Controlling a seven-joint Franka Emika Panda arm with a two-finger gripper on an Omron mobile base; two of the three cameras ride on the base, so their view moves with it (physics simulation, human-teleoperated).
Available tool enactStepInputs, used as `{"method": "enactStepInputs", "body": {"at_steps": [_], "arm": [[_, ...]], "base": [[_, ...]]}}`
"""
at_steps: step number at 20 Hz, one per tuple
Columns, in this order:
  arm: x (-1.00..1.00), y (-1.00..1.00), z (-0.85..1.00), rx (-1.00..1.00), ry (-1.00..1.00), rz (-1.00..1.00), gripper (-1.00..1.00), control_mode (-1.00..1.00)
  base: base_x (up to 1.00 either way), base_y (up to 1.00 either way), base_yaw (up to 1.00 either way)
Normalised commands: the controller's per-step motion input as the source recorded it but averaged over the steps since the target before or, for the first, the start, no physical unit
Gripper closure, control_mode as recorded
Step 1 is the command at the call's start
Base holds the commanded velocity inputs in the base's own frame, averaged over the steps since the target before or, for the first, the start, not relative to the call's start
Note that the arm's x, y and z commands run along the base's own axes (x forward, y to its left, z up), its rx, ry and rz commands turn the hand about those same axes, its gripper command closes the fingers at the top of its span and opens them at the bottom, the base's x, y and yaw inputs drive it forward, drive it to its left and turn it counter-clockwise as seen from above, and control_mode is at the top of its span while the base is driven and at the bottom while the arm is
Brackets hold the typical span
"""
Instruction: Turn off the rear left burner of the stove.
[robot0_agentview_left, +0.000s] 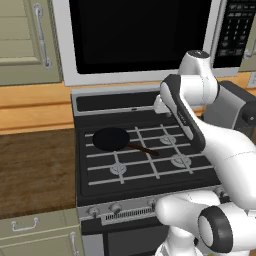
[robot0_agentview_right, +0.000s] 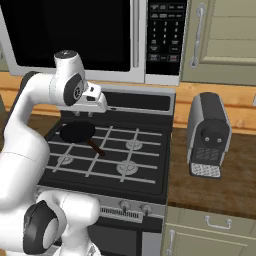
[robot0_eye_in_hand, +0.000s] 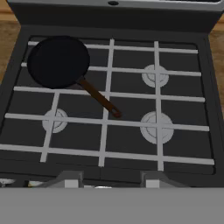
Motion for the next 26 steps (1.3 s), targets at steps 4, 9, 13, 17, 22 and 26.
{"method": "enactStepInputs", "body": {"at_steps": [4,9,13,17,22,26], "arm": [[-0.07,0.00,-0.01,-0.03,0.00,0.01,-1.00,-1.00],[-0.28,0.14,-0.14,-0.13,0.00,0.08,-1.00,-1.00],[-0.40,0.36,-0.26,-0.21,0.00,0.17,-1.00,-1.00],[-0.55,0.63,-0.40,-0.33,0.00,0.27,-1.00,-1.00],[-0.78,0.97,-0.69,-0.58,0.01,0.39,-1.00,-1.00],[-0.93,0.99,-0.94,-0.69,0.00,0.44,-1.00,-1.00]], "base": [[0.00,0.00,0.00],[0.00,0.00,0.00],[0.00,0.00,0.00],[0.00,0.00,0.00],[0.00,0.00,0.00],[0.00,0.00,0.00]]}}
